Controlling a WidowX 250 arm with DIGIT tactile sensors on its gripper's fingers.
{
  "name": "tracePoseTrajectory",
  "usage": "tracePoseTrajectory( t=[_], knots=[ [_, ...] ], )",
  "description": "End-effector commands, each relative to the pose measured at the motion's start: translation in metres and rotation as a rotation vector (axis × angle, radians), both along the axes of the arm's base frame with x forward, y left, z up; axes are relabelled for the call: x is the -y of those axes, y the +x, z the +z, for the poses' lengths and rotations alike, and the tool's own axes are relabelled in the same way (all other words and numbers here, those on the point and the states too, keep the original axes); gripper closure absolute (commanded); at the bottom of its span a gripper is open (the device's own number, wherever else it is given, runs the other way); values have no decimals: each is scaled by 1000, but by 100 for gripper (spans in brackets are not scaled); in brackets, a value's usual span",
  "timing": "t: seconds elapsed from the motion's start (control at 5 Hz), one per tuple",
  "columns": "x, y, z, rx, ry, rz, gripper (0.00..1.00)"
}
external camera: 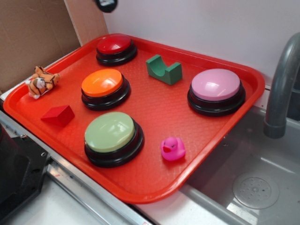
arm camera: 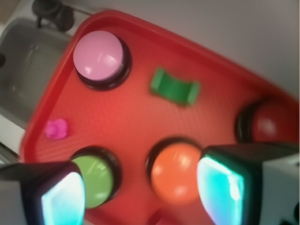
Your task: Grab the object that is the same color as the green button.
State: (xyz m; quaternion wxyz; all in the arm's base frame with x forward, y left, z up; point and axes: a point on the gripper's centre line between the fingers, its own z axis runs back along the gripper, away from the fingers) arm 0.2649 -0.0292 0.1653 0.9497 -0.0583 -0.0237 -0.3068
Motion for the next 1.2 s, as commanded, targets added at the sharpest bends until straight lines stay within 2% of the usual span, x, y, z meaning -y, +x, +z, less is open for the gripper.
tracePoseTrajectory(
  t=[0.0, 0.2, 0.6, 0.8, 1.0],
  knots=[
    [-1, 32, -52, -19, 67, -259, 0],
    [-9, 42, -88, -74, 132, -368, 0],
    [-13, 56, -122, -39, 178, -311, 0],
    [-6, 56, -129, -44, 146, -314, 0],
    [6, 58, -136, -56, 139, -360, 0]
  ],
)
